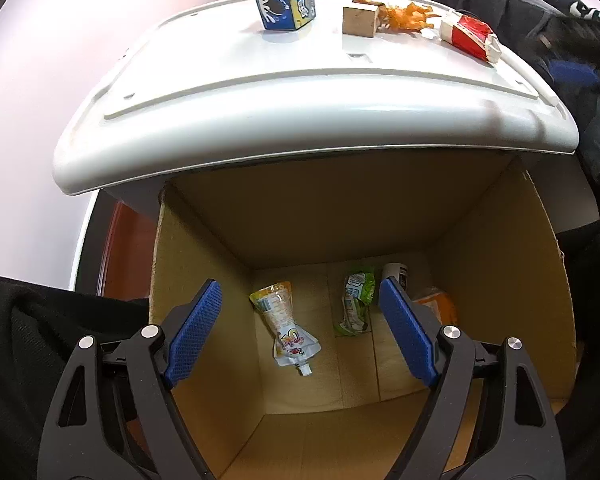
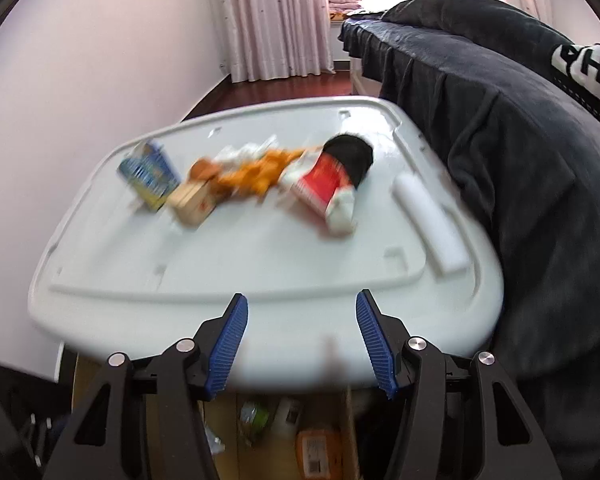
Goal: Collect trash
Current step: 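Grasp the red-and-white paper bag with the right gripper, then grasp the wooden block with the left gripper while the right holds the paper bag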
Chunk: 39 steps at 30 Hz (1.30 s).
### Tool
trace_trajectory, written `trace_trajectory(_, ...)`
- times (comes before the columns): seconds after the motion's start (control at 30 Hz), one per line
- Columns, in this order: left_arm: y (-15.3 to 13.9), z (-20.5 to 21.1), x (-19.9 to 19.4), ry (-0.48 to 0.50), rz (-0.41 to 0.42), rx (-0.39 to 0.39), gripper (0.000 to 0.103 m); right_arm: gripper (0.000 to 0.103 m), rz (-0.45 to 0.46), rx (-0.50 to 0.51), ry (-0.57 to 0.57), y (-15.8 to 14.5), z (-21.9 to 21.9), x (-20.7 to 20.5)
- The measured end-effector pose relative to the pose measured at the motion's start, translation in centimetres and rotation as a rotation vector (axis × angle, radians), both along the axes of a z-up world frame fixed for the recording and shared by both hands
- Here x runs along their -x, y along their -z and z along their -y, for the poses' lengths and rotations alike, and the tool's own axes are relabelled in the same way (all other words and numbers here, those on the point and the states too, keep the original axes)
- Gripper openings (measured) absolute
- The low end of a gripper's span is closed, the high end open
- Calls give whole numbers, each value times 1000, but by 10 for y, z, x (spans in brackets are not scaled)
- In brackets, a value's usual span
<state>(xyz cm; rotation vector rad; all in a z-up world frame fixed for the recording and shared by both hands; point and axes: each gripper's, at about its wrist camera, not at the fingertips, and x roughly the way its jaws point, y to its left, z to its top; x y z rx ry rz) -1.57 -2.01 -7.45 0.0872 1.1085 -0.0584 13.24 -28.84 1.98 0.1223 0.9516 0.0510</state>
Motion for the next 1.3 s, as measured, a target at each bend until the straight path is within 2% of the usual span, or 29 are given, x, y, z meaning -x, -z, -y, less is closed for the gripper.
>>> trace_trajectory(0.2, 0, 2, 1, 9, 9, -2, 79, 56, -17, 68, 17, 10, 2, -58)
trace_trajectory(0.5, -2, 3, 4, 22, 26, -10, 79, 56, -58, 131, 28, 40, 0, -108)
trace_trajectory(0.63, -1, 5, 4, 28, 29, -24, 79, 56, -80, 122, 27, 52, 2, -122)
trace_trajectory(0.7, 0, 6, 4, 31, 29, -30, 79, 51, -91, 115, 21, 58, 0, -126)
trace_trajectory(0.73, 1, 6, 4, 32, 30, -35, 79, 39, -79, 132, 22, 60, -1, -128)
trace_trajectory(0.77, 1, 7, 3, 33, 30, -37, 79, 32, -71, 128, 9, 60, -3, -128)
trace_trajectory(0.87, 0, 9, 3, 38, 32, -42, 79, 27, -90, 87, 10, 59, -6, -125)
trace_trajectory(1.07, -19, 8, -4, 38, 95, -18, 79, 27, -114, -65, 2, 39, -10, -87)
trace_trajectory(1.17, -32, 10, -19, 30, 136, -3, 79, 27, -64, -115, -11, 15, -11, -54)
trace_trajectory(1.3, -44, 24, -55, 40, 181, 13, 79, 27, 19, -99, -32, -5, -13, -8)
